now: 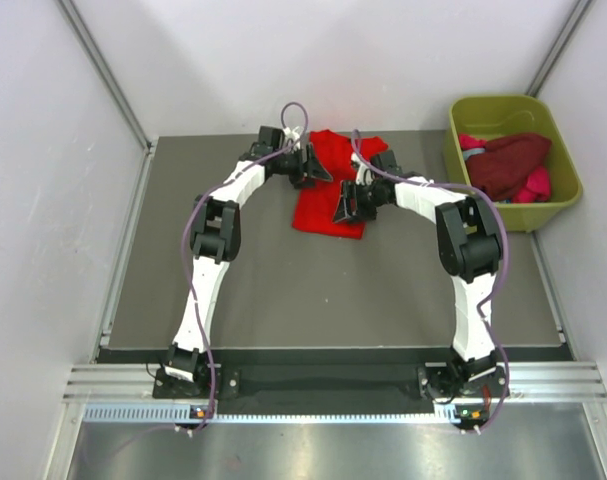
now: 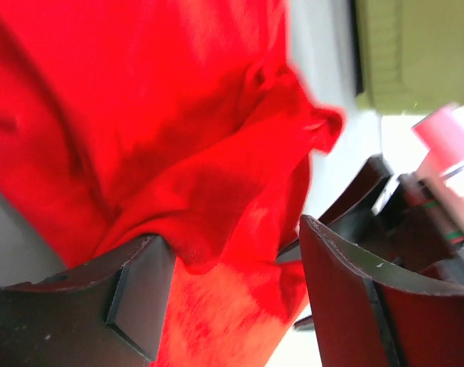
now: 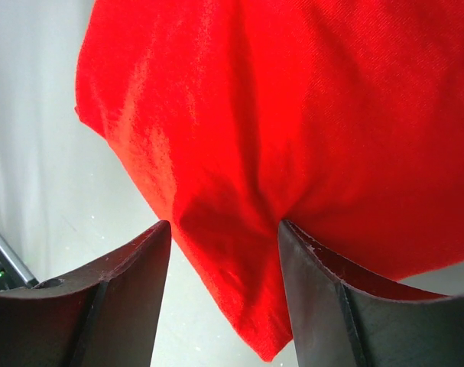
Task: Fold and stack the t-shirts
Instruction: Fold the tshirt, then neatly place the folded tshirt to the corner
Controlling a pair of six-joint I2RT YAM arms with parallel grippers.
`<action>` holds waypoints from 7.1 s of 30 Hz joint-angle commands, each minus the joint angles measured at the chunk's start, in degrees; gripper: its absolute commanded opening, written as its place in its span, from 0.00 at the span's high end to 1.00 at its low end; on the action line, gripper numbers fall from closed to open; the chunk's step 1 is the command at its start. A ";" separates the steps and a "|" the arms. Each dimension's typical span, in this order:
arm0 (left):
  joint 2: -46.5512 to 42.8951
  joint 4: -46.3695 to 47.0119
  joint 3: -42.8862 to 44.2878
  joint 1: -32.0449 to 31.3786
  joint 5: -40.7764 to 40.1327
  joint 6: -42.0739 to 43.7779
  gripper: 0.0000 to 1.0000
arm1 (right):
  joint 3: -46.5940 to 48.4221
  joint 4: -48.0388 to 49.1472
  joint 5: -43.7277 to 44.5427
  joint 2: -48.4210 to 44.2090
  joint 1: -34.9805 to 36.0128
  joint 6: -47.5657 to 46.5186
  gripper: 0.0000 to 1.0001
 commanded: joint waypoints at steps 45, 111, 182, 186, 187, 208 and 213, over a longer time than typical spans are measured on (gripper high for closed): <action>-19.92 -22.30 -26.33 5.18 -2.23 9.59 0.23 | -17.26 4.10 -7.98 -8.86 -8.94 15.54 0.39; -48.92 -20.71 -41.29 -10.64 -5.38 13.54 1.00 | -28.16 -0.74 -8.86 -41.73 -14.30 13.87 1.00; -11.22 -7.18 -11.83 8.79 -8.55 4.23 0.32 | 19.22 7.17 -2.26 4.33 -7.53 9.13 0.45; -8.24 -5.86 -10.34 8.96 -7.76 3.44 0.32 | 20.00 6.74 -1.82 7.22 -7.26 9.04 0.45; -6.92 -5.25 -9.64 8.79 -7.15 3.43 0.32 | 20.45 6.21 -1.48 7.75 -7.26 8.78 0.45; 4.33 -2.61 -1.55 0.96 -5.91 3.79 0.41 | 25.99 6.03 1.69 17.51 -7.53 9.57 0.44; 3.99 -2.78 -1.02 0.61 -7.40 5.01 0.68 | 25.64 6.56 1.43 17.07 -7.53 9.83 0.44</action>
